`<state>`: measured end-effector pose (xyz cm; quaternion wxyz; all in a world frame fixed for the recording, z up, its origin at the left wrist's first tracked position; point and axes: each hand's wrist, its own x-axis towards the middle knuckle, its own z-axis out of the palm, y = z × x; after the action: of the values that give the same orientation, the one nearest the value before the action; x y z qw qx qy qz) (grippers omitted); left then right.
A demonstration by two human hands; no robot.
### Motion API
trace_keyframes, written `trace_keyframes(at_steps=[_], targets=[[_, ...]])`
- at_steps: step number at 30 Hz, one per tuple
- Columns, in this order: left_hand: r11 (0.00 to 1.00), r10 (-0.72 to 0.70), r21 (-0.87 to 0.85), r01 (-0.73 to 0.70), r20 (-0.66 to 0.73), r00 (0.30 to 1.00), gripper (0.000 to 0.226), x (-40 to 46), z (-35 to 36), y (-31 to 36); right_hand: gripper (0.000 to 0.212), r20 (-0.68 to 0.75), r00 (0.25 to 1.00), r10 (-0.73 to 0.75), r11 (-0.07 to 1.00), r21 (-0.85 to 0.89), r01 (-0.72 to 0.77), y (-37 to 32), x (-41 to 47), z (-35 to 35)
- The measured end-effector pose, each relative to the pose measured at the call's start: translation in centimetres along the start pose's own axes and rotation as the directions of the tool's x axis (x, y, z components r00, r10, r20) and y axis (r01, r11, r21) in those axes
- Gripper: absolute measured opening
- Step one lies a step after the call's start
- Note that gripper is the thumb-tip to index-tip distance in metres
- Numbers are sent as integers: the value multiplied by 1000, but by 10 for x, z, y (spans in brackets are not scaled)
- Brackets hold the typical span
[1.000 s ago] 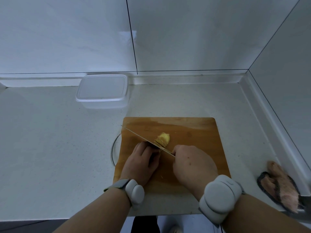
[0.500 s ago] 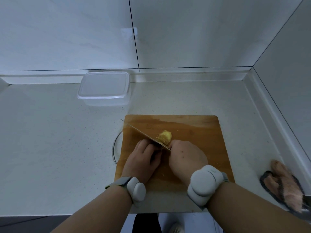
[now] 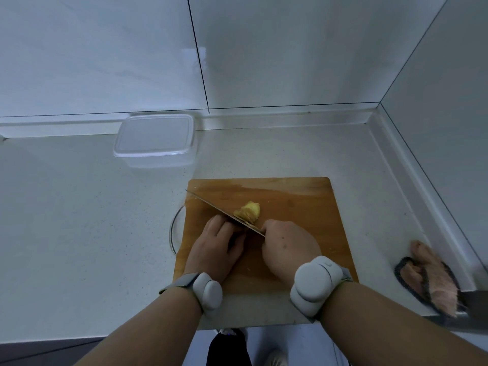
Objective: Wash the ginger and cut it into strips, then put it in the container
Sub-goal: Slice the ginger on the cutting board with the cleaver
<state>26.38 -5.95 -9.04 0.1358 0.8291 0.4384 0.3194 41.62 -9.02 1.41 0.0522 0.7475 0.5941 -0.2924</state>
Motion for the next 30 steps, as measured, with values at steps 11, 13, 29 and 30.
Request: trace_keyframes(at_steps=[11,13,29,30], targets=[[999,-43,20,42,24,999,30,0,1,-1,20,-15,1000,1,1000,16,-1,8,-21,-10],[998,-57,21,56,29,998,31,0,1,0,19,-20,1000,1,1000,6,-1,8,-24,-10],[1000,-26,3,26,4,1000,26,0,1,-2,23,12,1000,11,1000,-8,-10,3,-23,-12],[1000,-24,5,24,6,1000,27,0,1,-2,23,6,1000,11,1000,-9,-11,2,-22,-12]])
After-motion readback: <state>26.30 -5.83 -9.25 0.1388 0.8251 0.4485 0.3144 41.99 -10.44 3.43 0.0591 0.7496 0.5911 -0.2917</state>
